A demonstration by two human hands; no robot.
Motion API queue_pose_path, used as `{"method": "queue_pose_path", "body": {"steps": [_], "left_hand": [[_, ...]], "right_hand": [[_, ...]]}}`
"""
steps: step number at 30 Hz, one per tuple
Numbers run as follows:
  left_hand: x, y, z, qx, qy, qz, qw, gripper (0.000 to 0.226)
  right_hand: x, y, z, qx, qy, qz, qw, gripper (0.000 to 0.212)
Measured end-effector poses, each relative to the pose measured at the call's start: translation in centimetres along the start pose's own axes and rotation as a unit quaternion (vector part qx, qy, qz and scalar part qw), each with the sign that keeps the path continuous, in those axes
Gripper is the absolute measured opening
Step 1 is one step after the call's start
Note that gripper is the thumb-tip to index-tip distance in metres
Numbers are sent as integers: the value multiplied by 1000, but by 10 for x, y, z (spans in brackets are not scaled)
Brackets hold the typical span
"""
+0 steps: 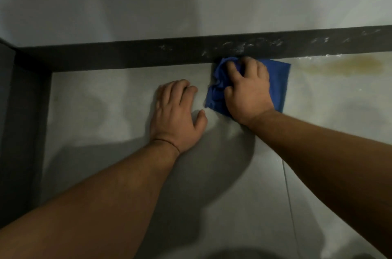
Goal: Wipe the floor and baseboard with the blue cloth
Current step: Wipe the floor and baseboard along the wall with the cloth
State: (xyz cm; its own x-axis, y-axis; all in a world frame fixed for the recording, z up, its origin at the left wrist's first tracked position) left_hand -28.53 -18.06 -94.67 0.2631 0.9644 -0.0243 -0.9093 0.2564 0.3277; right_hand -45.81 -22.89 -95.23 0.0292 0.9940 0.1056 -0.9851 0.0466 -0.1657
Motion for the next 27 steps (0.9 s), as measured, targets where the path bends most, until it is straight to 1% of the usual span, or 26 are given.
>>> {"method": "queue_pose_path", "body": {"steps": [4,7,8,11,13,15,17,19,21,23,25,27], "left_hand": [[-1,-2,2,5,4,-4,1000,56],[0,-2,4,19,17,-3,1000,56],[0,-2,5,27,23,-2,999,56],[2,-3,7,39,28,-1,999,57],[2,-3,6,43,20,1,999,58],[1,-3,5,50,11,4,999,61],[1,-3,5,58,13,4,998,62],[2,-3,5,65,22,2,998,61],[2,-5,6,77,33,6,996,56],[2,-6,8,91,51,13,994,47],[4,-7,10,93,70,14,993,39],[4,-6,11,88,74,12,993,36]], "right_hand": [[-1,-38,-4,-33,-8,50,998,65],[5,-26,-1,-26,0,77,997,62],[7,-13,1,-19,11,69,997,62],[7,22,6,2,26,0,1000,63],[6,28,2,13,18,-23,999,63],[4,22,2,16,19,-27,999,62],[4,4,0,15,22,-6,1000,60],[6,-25,-8,11,8,49,999,59],[8,-49,-16,6,-12,101,995,58],[11,-51,-15,-5,-7,122,993,58],[13,-34,-9,-18,25,104,994,58],[12,-12,-6,-10,35,41,998,59]]}}
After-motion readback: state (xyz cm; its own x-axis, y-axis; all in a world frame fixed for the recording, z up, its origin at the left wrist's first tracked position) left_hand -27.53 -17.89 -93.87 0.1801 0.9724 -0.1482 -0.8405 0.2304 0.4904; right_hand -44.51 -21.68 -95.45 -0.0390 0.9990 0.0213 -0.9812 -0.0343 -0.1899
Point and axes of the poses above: each hand's wrist, its own x-axis away from the middle knuckle, its own z-axis out of the back of the hand, y = z × x, the point moved 9 cm from there along -x, towards the middle knuckle, and after that the axes turned 3 degrees about -z, right-handed, at the moved point
